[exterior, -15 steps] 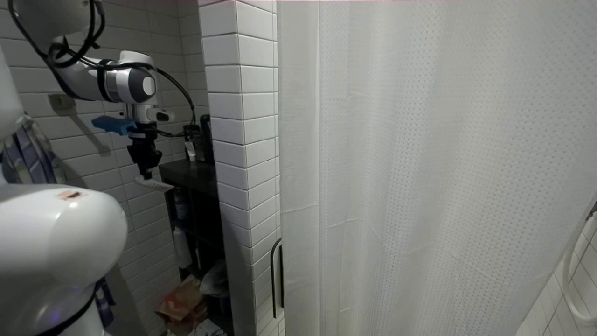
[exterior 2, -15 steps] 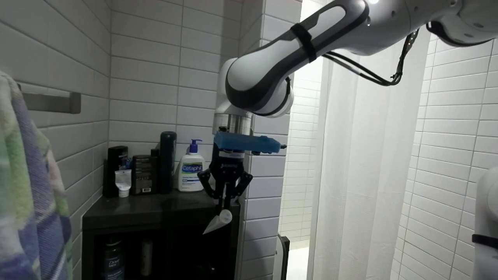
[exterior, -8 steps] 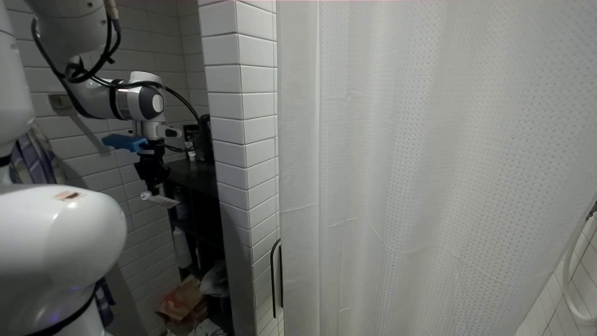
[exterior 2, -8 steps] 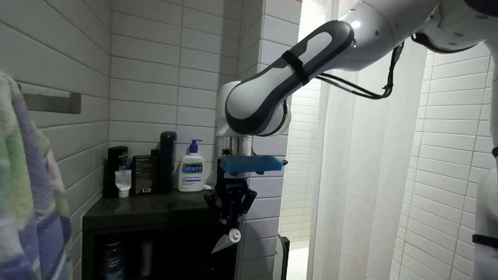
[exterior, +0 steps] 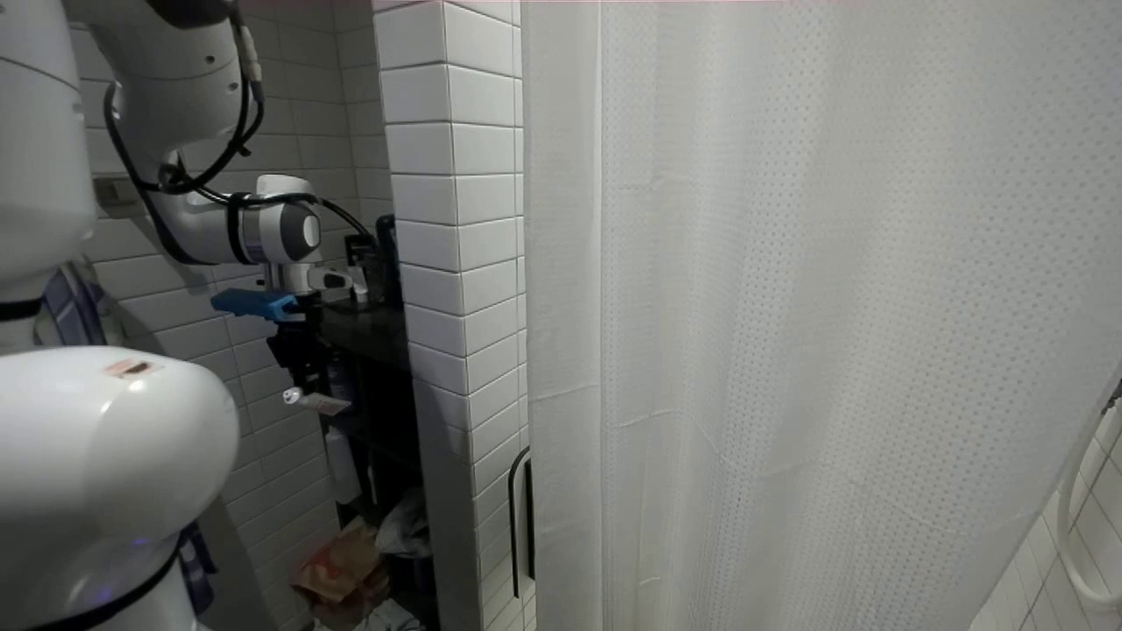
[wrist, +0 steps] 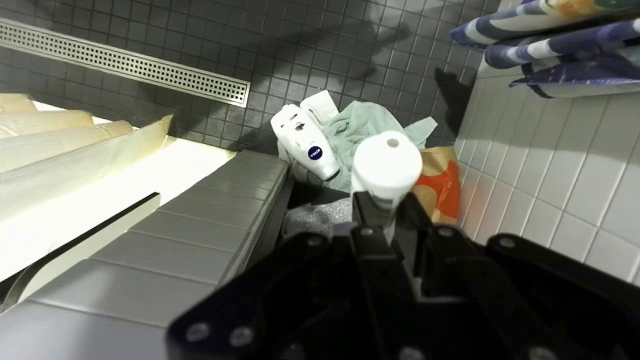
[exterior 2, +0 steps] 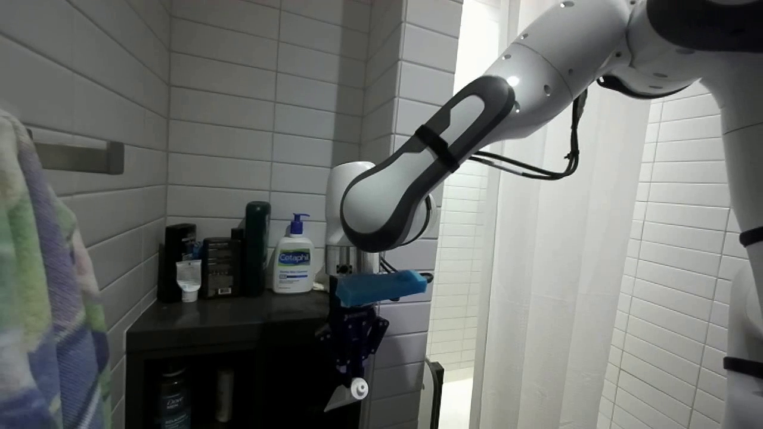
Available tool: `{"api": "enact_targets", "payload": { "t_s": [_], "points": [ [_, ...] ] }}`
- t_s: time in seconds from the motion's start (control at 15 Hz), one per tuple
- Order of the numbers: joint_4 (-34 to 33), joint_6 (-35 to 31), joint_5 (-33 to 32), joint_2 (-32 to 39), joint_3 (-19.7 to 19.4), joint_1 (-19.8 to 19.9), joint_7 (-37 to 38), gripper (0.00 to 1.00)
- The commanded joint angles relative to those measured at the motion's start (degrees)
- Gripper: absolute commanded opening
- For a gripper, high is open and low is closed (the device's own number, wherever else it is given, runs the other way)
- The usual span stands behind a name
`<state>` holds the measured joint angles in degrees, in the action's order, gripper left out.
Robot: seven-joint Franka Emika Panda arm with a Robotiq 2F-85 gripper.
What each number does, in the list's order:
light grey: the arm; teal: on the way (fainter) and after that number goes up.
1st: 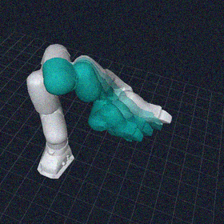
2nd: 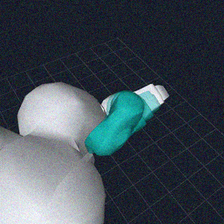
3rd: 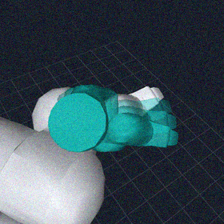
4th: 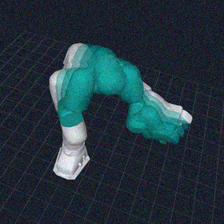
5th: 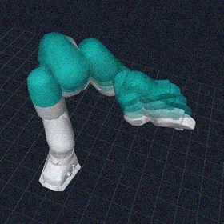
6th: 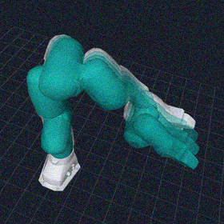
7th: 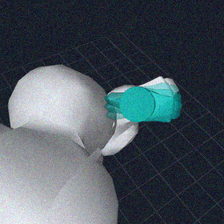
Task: Put the white tube on the top shelf.
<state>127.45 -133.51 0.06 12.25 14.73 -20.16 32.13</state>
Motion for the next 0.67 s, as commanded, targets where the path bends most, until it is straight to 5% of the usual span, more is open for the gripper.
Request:
{"api": "enact_targets", "payload": {
  "t_s": [0.0, 0.6],
  "points": [
    [-1.09, -3.03, -2.41, 3.27, -1.2, -0.66, -0.07, 0.04],
    [-2.85, -11.15, -8.64, 8.97, -4.71, -3.34, 0.6, 0.04]
  ]
}}
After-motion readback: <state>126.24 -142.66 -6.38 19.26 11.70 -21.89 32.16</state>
